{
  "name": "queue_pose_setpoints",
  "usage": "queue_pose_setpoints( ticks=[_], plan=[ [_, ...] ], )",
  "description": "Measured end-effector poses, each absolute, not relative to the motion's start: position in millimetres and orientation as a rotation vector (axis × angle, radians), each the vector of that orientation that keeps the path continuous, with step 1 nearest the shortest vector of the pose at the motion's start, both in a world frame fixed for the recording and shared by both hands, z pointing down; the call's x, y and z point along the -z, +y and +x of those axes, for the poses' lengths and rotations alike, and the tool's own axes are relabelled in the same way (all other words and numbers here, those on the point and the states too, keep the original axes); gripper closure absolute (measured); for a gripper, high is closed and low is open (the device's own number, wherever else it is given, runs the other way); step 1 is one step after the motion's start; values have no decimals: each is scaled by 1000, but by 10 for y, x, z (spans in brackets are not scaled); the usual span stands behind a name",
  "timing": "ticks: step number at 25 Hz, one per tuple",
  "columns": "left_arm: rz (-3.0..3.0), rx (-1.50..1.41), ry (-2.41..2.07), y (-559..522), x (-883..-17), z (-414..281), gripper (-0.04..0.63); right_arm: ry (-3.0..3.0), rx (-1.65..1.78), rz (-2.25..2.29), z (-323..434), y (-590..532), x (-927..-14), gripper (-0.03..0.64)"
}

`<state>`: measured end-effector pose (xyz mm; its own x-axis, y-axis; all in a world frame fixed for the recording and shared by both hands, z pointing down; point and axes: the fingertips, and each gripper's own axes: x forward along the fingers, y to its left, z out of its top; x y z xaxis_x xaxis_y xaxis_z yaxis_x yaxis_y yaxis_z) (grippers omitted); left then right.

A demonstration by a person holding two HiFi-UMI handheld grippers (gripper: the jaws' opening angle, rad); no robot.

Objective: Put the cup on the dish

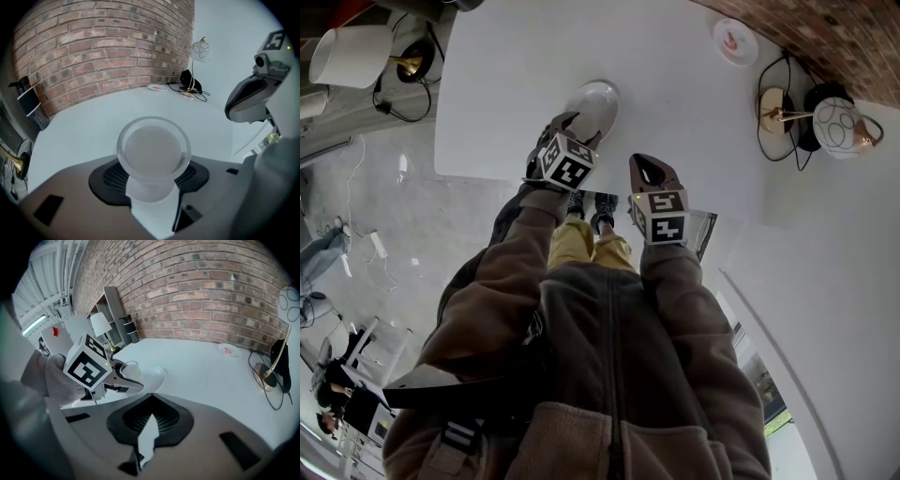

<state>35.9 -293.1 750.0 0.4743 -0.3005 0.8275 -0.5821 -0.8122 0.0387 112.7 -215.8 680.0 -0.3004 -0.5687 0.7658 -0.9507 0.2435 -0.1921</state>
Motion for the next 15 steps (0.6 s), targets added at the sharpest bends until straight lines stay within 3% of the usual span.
queue_pose_setpoints(
  ticks=[15],
  plan=[
    [2361, -1299, -735, -3025, -7787, 379, 337, -1941, -938, 1412, 1193, -2142, -6864, 615]
  ],
)
